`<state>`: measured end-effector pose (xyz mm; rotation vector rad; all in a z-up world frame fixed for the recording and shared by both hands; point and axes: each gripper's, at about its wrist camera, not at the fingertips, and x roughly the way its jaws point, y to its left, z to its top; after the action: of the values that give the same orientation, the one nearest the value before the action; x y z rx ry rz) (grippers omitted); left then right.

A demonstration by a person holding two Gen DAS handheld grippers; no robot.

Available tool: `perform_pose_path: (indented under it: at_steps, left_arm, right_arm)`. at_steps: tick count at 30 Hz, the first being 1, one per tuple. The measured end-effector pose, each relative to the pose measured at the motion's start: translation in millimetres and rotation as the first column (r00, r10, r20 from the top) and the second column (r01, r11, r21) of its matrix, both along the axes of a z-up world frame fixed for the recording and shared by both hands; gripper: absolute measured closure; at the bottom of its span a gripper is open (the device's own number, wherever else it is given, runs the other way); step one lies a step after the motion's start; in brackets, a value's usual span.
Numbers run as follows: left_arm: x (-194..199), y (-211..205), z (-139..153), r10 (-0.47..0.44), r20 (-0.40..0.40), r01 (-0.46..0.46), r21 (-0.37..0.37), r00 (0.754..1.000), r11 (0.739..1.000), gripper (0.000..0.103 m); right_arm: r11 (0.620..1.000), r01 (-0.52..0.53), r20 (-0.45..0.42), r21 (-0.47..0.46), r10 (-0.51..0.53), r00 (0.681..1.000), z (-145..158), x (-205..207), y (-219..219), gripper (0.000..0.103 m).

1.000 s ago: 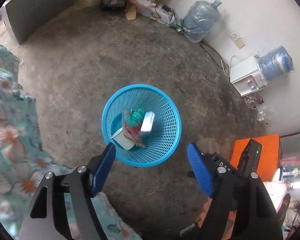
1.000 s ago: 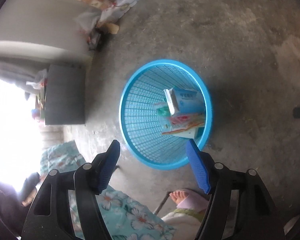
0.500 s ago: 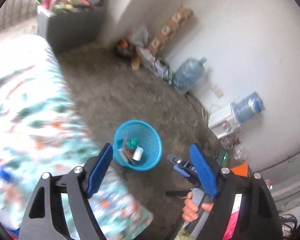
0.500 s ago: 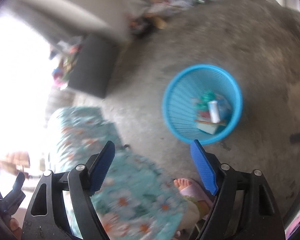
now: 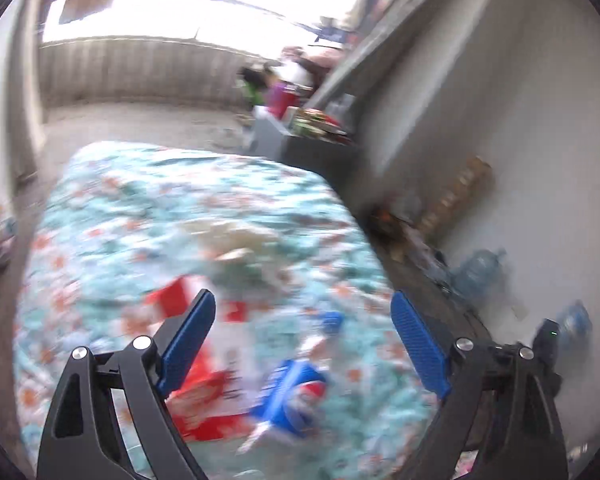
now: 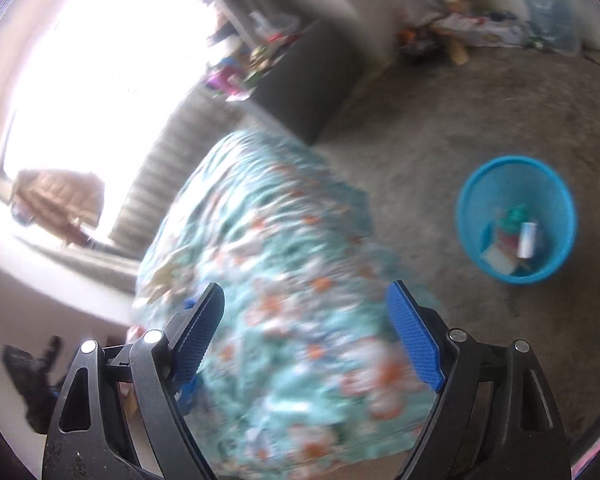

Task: Collect trash
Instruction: 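Move both tools back to the trash on the quilt, then grasp the Pepsi bottle with the right tool while the left grasps the red-white snack bag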

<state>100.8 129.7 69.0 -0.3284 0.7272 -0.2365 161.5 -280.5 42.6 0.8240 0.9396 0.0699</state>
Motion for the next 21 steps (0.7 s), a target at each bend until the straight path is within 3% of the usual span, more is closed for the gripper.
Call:
perform_pose_path:
  at_steps: [3, 8, 15, 21]
  left_arm:
    - [-18.9, 43.2, -17.5, 0.094, -0.032, -0.095, -0.031, 0.995, 0.995, 0.016]
    - [-35.8, 84.8, -48.6, 0.160, -0.083, -0.165, -0.069, 0.984, 0.984, 0.016]
    - [-39.8, 92.3, -73.9, 0.139, -0.103, -0.148, -0.089, 0.985, 0.985, 0.016]
    - [-34.5, 89.0, -95.9, 0.103, -0.155, -0.122, -0.115, 0.982, 0.986, 0.016]
  right_arm:
    - [0.996, -0.086, 0.001, 0.011, 0.086, 0.996, 5.4, 12.8, 28.3, 0.024]
    - [0.969, -0.230, 0.000, 0.094, 0.231, 0.973, 6.0, 32.3, 85.1, 0.024]
    - [0.895, -0.388, -0.080, 0.220, 0.413, 0.907, -19.9, 42.2, 178.3, 0.024]
    - [0.856, -0.398, -0.152, 0.331, 0.464, 0.873, -50.3, 48.2, 225.1, 0.023]
